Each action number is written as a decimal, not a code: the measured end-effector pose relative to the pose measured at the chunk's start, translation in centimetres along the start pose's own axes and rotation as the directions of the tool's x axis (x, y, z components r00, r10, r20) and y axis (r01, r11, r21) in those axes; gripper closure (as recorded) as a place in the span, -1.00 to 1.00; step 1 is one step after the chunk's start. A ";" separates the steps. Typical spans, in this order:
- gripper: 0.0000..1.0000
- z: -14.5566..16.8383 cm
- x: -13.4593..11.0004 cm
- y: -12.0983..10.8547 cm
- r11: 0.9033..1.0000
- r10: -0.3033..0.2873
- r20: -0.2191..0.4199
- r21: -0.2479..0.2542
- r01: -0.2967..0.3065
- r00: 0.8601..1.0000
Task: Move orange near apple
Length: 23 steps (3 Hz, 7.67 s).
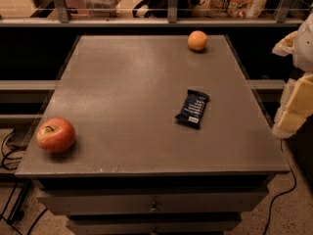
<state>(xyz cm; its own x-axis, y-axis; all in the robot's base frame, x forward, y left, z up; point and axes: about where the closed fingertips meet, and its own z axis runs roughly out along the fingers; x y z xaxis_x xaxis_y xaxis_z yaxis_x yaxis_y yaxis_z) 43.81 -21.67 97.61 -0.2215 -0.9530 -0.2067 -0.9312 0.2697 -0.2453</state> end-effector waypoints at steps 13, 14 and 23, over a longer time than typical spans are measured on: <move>-1.00 17.0 -11.3 -31.8 0.849 0.349 0.661 0.078 -0.523 0.665; -1.00 19.3 -11.6 -33.5 0.832 0.386 0.668 0.047 -0.553 0.636; 1.00 13.5 -24.0 -24.3 0.988 0.142 0.608 -0.034 -0.153 0.781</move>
Offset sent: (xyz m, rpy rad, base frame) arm 0.0694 0.0340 0.0079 0.1279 -0.1606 -0.0354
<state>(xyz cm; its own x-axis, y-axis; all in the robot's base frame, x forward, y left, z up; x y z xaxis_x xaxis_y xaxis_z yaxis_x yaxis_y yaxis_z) 75.64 -3.49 95.78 -0.1296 -0.6222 -0.7721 -0.8955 0.4078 -0.1783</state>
